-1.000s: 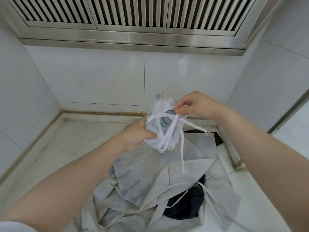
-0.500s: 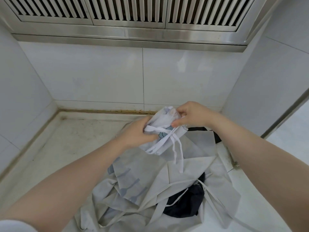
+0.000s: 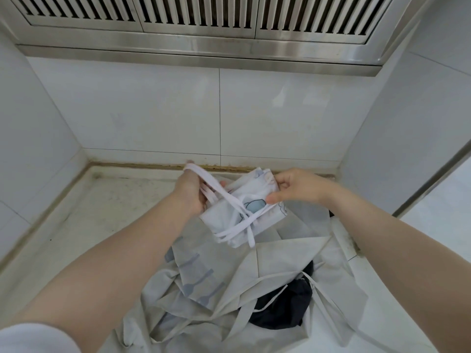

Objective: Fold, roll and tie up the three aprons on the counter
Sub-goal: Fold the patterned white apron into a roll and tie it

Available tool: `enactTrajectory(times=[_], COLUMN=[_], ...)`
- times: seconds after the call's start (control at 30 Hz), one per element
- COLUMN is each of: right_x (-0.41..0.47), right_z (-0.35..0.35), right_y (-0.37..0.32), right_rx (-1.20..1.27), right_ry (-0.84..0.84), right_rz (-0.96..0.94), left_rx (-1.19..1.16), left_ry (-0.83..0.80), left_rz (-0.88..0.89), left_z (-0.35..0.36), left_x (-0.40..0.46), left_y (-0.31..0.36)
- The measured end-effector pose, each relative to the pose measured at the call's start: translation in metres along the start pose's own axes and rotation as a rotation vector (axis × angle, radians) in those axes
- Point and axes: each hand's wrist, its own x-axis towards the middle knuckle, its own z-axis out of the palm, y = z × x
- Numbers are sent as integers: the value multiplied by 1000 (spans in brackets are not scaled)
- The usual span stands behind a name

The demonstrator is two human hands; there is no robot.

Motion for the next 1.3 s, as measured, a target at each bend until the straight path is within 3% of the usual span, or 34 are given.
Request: enactTrajectory(times=[0.07,0.23,0.4,0.7,0.77,0.87,0.93,1.0,1.1,1.17,1.3], right_x=[0,0,7,20,22,21,21,22,24,23,20], right_z=[4,7,0,33,40,41,40,39,43,48,60], right_y=[3,13,40,30,29,28,27,22,10,1,-12], right_rx=[37,-20,-267,-392,-375,-243,-181,-250,-445,-603,-811], right_ry=[14,73,84,61,127,298,404,481,544,492,273], right_rz=[-2,-27,24,-46,-44,-6,16,18,-12,-77,-186], left_rx=[-90,218,80,-96,101,616,741,716,500,390,282], left_ry=[-22,-50,-132,-176,-221,-62,-1,-9,-162,-197,-78], left_rz=[-83,-110,123,53,72,93,11,-135,-271,-196,68], left_z=[-9,-34,-30,29,35,27,18,13,15,23,24], left_x=[6,16,17,0,-4,5,7,6,1,1,12], left_y=[5,9,34,37,34,15,3,-4,-12,-16,-21])
